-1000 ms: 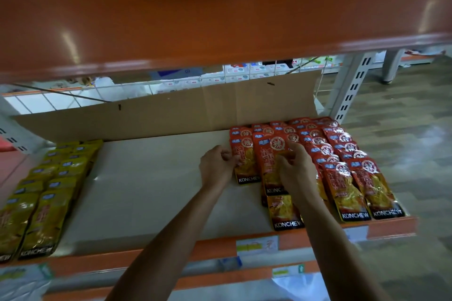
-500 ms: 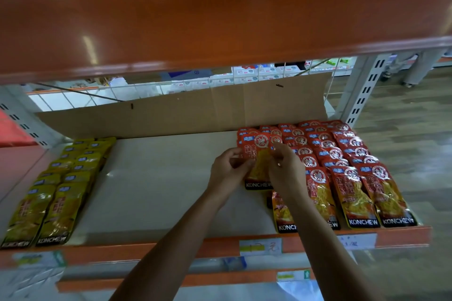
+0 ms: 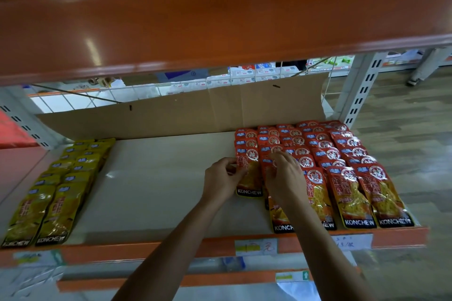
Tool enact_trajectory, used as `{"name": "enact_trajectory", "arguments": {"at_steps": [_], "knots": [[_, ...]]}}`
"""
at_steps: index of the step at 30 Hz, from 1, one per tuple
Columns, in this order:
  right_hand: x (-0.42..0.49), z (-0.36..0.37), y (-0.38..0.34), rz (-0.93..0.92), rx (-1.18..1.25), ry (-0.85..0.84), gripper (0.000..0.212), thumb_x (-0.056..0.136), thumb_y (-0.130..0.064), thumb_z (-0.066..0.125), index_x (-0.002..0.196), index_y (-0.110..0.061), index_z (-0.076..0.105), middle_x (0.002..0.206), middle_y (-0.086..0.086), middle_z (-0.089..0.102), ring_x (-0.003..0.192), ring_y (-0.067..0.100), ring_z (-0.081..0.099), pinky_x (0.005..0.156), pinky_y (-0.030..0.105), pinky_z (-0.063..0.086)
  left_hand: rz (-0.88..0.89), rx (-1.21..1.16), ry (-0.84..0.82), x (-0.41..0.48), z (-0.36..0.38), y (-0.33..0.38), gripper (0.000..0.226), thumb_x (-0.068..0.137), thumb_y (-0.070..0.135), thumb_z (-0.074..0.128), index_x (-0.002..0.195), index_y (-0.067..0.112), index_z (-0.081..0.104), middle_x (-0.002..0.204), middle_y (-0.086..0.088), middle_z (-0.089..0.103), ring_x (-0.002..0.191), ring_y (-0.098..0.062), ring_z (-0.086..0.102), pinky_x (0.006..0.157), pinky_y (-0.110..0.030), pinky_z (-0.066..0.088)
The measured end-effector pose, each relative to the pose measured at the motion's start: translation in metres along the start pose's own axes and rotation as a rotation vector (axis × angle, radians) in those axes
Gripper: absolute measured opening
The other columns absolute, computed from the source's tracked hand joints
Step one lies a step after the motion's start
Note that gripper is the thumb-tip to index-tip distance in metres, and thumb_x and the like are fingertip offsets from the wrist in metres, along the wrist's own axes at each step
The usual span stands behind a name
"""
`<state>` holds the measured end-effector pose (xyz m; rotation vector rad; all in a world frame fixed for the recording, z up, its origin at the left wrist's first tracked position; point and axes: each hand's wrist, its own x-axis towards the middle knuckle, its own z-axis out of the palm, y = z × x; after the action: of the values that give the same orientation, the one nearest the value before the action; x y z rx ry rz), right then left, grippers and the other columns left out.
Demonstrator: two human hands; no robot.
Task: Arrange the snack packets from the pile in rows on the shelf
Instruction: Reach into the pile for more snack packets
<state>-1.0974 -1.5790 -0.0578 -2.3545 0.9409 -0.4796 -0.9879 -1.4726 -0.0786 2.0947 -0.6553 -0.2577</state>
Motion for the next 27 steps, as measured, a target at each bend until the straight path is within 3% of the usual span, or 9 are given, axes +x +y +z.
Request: {"name": "enact_trajectory", "arguments": {"at_steps": [5, 14, 22, 27], "knots": [[0.0, 0.002, 0.002, -0.026, -0.023, -0.016, 0.042, 0.095, -0.015, 0.049, 0.137, -0.012, 0.048, 0.146, 0.006, 0.043, 0.137, 0.024, 0.033, 0.114, 0.036, 0.026, 0.024, 0.145, 0.013, -0.002, 0.0, 0.002, 0.043, 0.084, 0.043, 0.069, 0.118, 0.018, 0.065, 0.106, 0.0, 0.071, 0.091, -0.01, 0.066, 0.076, -0.021, 0.05], [-0.005, 0.003, -0.007, -0.097, -0.016, 0.025, 0.04, 0.092, -0.015, 0.052, 0.132, -0.012, 0.052, 0.14, 0.006, 0.049, 0.135, 0.023, 0.035, 0.114, 0.037, 0.025, 0.025, 0.291, 0.052, -0.008, -0.007, 0.004, 0.054, 0.087, 0.052, 0.06, 0.126, 0.015, 0.06, 0.11, -0.002, 0.069, 0.094, -0.014, 0.066, 0.075, -0.022, 0.047], [-0.023, 0.042, -0.058, -0.246, 0.058, 0.017, 0.037, 0.078, -0.005, 0.058, 0.114, -0.002, 0.062, 0.121, 0.016, 0.061, 0.117, 0.035, 0.052, 0.101, 0.042, 0.039, 0.127, 0.376, 0.154, -0.031, -0.06, -0.028, 0.038, 0.093, 0.038, 0.056, 0.124, 0.016, 0.062, 0.117, -0.004, 0.064, 0.107, -0.019, 0.059, 0.087, -0.027, 0.044], [-0.05, 0.083, -0.116, -0.331, 0.069, -0.068, 0.041, 0.082, -0.004, 0.06, 0.123, -0.004, 0.059, 0.128, 0.012, 0.058, 0.124, 0.03, 0.047, 0.105, 0.038, 0.035, 0.141, 0.436, 0.27, -0.055, -0.12, -0.066, 0.033, 0.091, 0.032, 0.06, 0.119, 0.015, 0.065, 0.114, -0.005, 0.067, 0.109, -0.023, 0.057, 0.084, -0.03, 0.048]]}}
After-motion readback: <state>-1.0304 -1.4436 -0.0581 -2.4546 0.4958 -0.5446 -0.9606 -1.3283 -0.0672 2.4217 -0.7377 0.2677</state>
